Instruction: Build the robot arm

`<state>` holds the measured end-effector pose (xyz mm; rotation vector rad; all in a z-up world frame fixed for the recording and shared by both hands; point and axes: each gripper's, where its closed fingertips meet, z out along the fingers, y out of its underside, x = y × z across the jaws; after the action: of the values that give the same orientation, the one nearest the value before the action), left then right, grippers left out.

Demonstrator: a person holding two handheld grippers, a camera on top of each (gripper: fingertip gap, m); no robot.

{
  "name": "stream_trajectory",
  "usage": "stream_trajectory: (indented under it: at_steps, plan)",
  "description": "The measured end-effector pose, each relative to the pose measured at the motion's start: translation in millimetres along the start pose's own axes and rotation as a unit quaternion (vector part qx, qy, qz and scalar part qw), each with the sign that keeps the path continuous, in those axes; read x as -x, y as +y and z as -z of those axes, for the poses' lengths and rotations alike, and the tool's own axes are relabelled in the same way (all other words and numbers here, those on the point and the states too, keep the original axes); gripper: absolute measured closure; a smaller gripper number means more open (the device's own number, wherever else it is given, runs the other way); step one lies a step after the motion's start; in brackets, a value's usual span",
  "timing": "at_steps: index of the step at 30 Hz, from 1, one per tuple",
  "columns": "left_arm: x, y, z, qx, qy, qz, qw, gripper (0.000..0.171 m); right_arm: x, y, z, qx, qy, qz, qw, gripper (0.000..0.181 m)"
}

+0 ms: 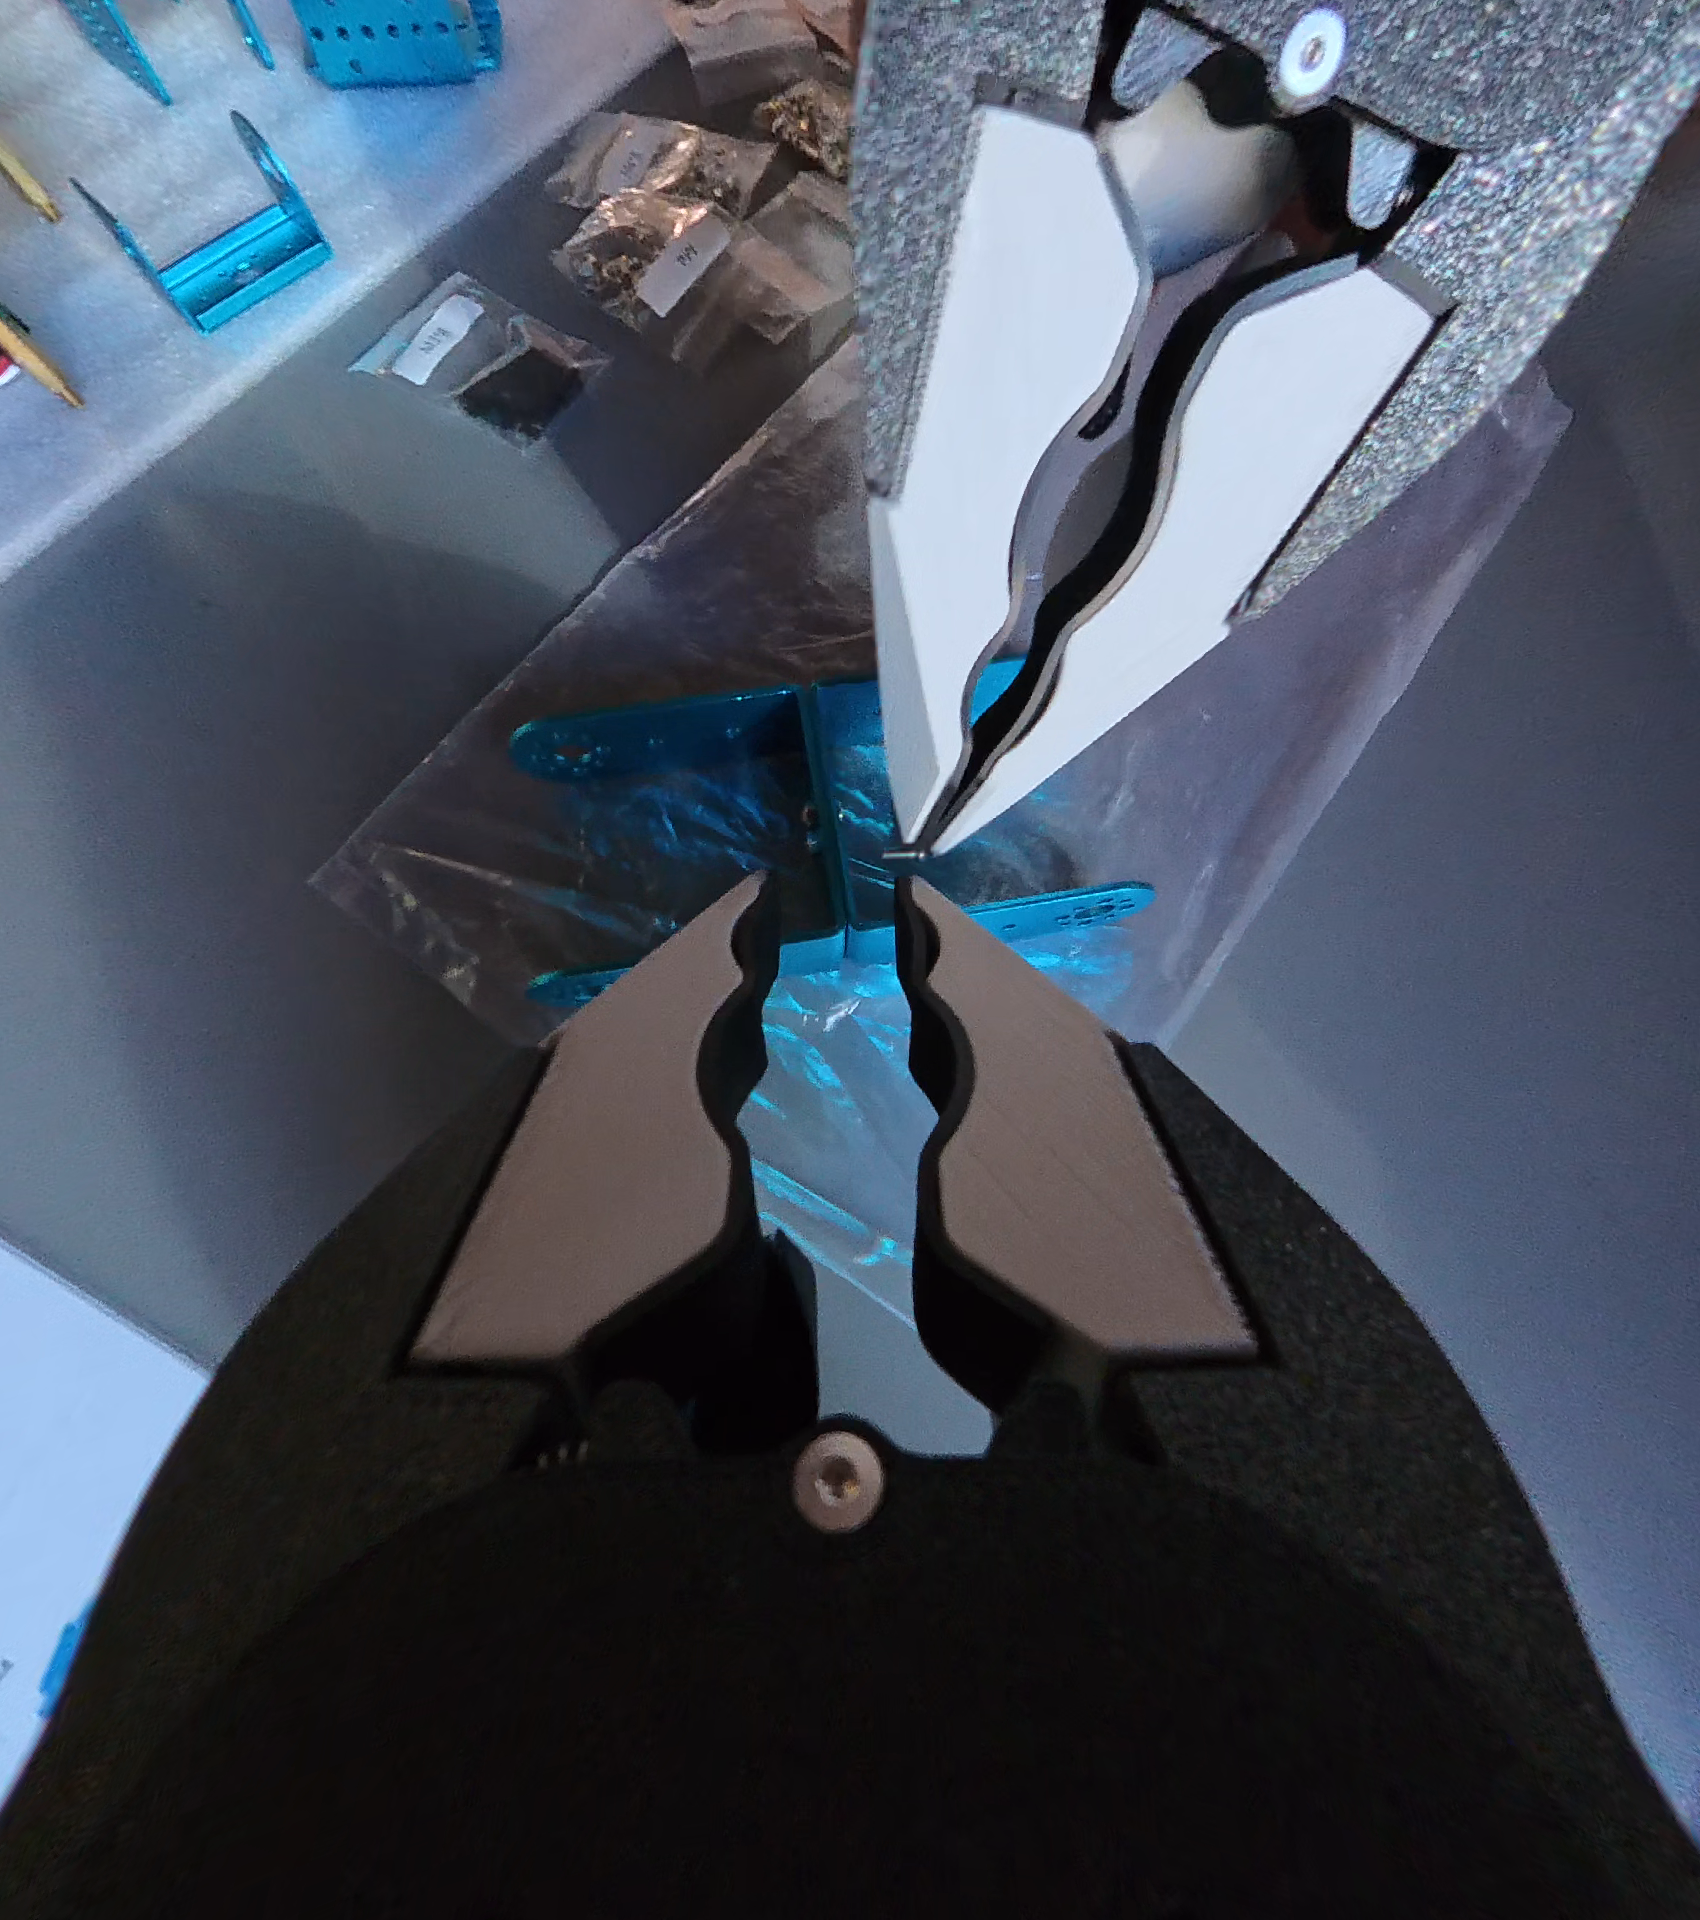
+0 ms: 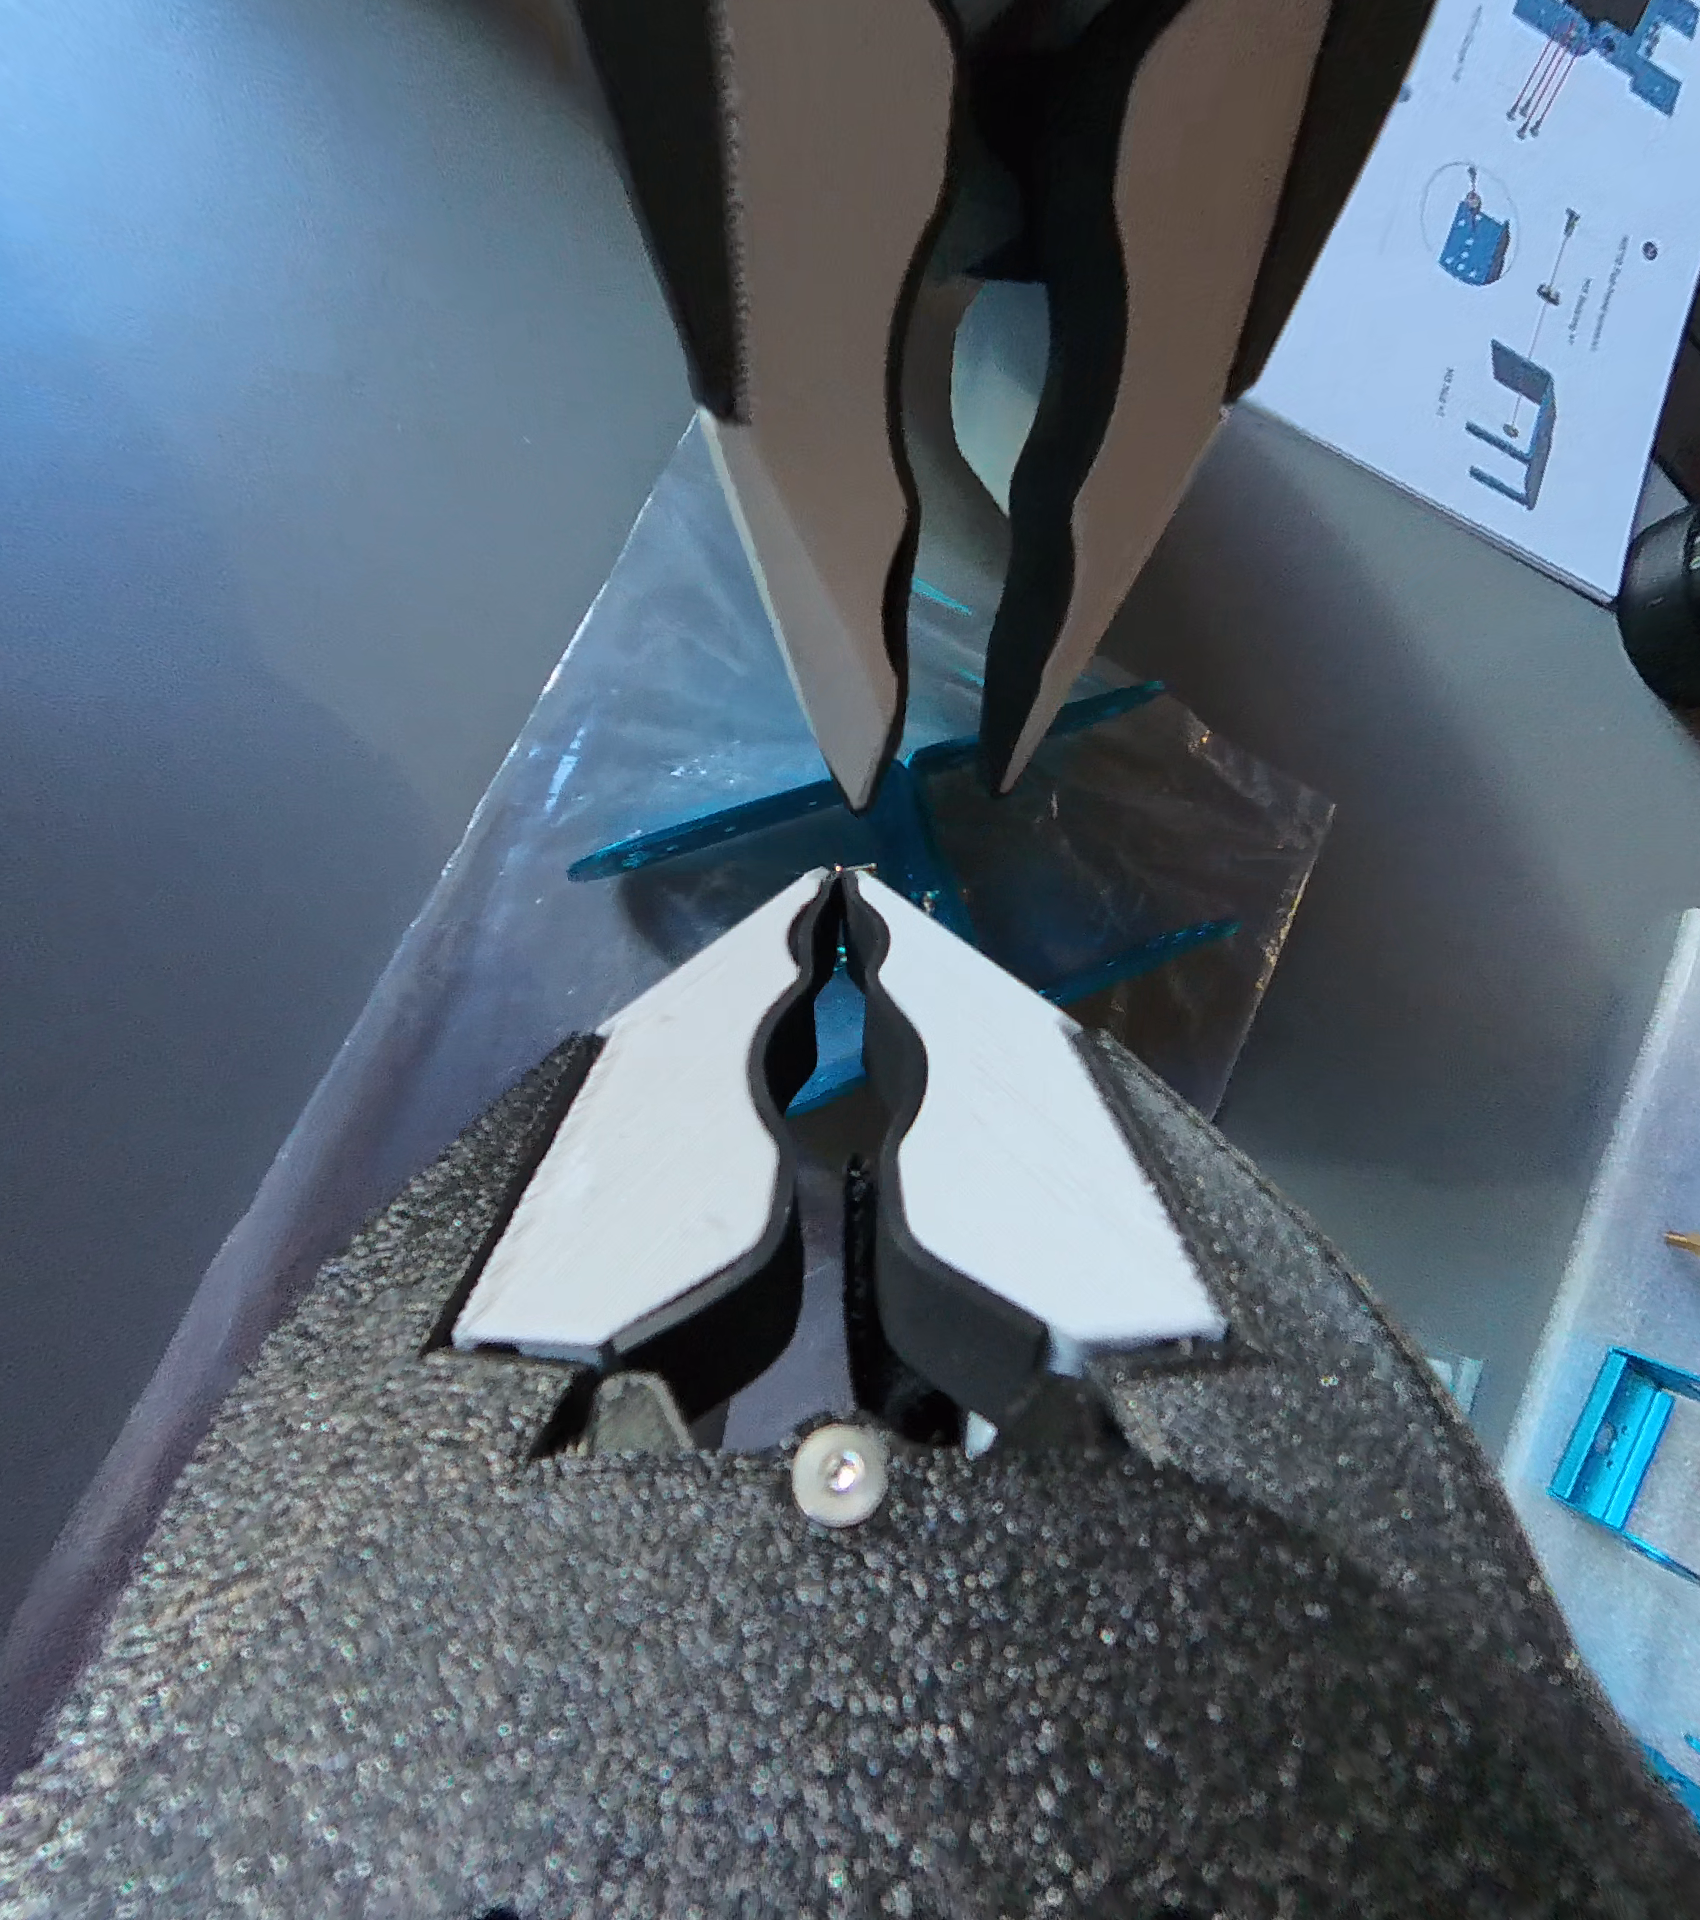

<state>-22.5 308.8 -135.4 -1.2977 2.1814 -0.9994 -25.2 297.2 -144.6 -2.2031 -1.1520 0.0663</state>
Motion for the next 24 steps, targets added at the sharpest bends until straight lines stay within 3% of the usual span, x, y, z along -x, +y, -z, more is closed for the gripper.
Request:
stream_trajectory:
  at_steps: [3, 7, 18, 24]
  plan:
    - [1, 1, -7, 0.013, 0.005, -0.009, 1.000, 0.152, -2, 5, -4, 0.012, 0.009, 0.009, 1.000, 0.181]
    - [0, 2, -12, 0.028, 0.023, -0.011, 0.999, 0.167, -3, 6, -5, 0.008, 0.026, 0.018, 0.999, 0.181]
    - [2, 2, -13, 0.025, 0.029, 0.004, 0.999, 0.168, -8, 6, -7, 0.006, 0.057, 0.023, 0.998, 0.181]
    - [6, -5, -9, 0.002, 0.022, 0.014, 1.000, 0.168, 1, 8, -9, 0.010, 0.035, 0.005, 0.999, 0.181]
